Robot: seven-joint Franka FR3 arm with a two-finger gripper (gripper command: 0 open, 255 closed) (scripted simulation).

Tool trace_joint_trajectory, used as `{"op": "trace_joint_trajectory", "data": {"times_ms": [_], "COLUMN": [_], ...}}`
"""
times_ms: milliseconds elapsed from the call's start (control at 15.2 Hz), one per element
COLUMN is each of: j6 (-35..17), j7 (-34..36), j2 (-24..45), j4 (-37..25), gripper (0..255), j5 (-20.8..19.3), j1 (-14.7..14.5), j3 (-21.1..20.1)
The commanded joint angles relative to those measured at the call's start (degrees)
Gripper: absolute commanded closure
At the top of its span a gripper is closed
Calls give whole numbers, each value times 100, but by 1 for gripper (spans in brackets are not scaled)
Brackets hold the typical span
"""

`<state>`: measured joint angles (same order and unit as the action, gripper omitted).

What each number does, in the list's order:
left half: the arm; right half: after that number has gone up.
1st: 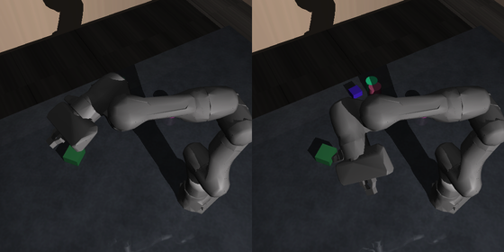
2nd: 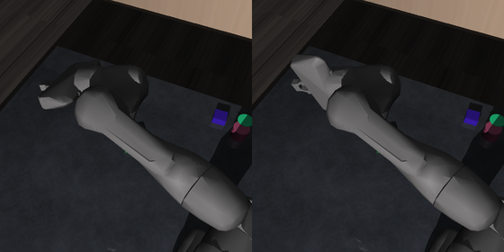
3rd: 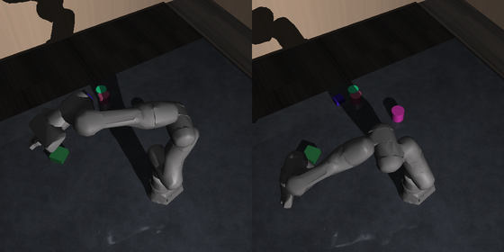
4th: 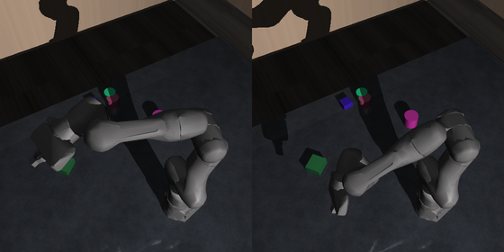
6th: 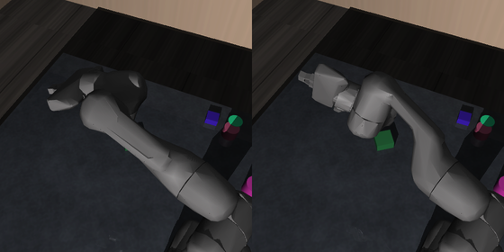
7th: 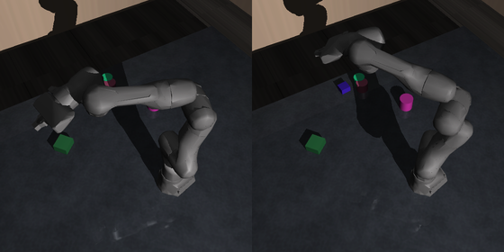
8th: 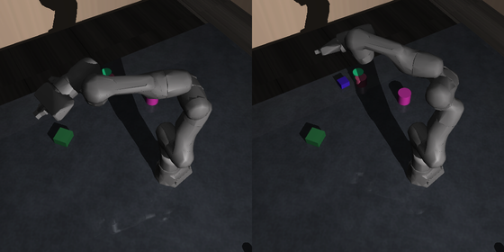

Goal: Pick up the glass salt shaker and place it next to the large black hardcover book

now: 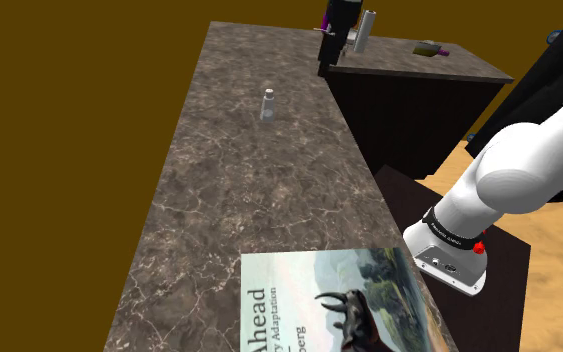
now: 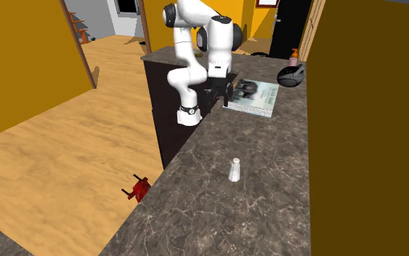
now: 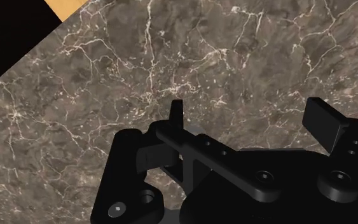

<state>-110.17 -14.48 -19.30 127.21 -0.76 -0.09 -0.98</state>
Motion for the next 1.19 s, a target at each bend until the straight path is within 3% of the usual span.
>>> {"op": "trace_joint_trajectory", "data": {"times_ms": [0,462,924,1122], "j6": [-176,-518,-484,-601], "j7": [-126,-446,-720,-740], "j2": [475,2095,3765,3944], "j4": [-269,-1416,-2978,-3029], "gripper": [0,0,0,0], "j5": [46,294,544,563], "j1": [11,8,57,59], "j3": [64,136,105,93]}}
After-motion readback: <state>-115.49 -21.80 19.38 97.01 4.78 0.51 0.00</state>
